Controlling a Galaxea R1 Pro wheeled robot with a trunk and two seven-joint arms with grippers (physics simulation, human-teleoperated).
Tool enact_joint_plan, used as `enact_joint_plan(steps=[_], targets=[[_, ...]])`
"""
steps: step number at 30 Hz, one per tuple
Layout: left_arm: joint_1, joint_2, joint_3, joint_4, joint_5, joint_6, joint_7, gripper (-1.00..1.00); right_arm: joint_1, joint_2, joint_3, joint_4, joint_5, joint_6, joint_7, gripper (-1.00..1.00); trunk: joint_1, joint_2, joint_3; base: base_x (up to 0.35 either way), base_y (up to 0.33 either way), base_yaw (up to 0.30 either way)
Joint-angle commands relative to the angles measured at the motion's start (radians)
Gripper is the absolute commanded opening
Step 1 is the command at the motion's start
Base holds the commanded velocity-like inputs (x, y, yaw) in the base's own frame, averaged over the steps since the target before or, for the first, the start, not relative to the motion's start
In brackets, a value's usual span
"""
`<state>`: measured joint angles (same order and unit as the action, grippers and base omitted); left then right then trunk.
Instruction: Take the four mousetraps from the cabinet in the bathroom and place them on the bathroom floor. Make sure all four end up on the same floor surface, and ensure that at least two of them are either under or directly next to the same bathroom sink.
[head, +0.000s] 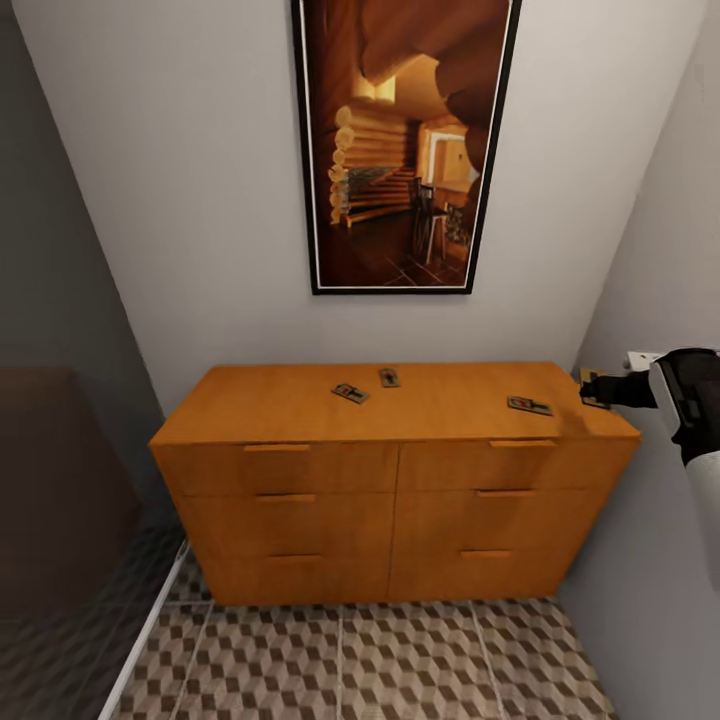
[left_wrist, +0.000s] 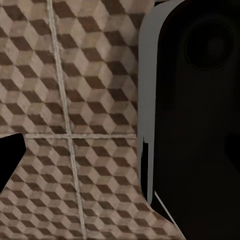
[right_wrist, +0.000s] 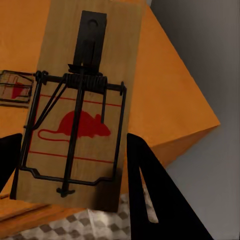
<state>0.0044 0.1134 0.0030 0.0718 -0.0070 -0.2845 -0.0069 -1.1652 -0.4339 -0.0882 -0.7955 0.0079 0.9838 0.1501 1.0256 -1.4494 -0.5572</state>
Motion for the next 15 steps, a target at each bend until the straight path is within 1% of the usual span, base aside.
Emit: enact_joint_plan(steps=[1,7,15], targets=[[0.000,0.000,0.001,0.002,-0.001,-0.005,-0.001,1.00,-0.001,0.007,-0.002,0.000,0.001,0.004,0.003,-1.00,-0.001,-0.001,-0.001,-0.321,0.086,0.000],[0.000,0.000,0.001,0.002,-0.001,-0.005,-0.001,1.00,-0.001,0.026,-0.001,0.002,0.001,0.004,0.003,-1.00,-0.001,-0.001,-0.001,-0.306,0.136,0.000],[0.000,0.000,0.001,0.002,-0.001,-0.005,-0.001,1.00,-0.001,0.030,-0.001,0.005,0.001,0.003,0.003,-1.00,-0.001,-0.001,-0.001,-0.288,0.176,0.000]])
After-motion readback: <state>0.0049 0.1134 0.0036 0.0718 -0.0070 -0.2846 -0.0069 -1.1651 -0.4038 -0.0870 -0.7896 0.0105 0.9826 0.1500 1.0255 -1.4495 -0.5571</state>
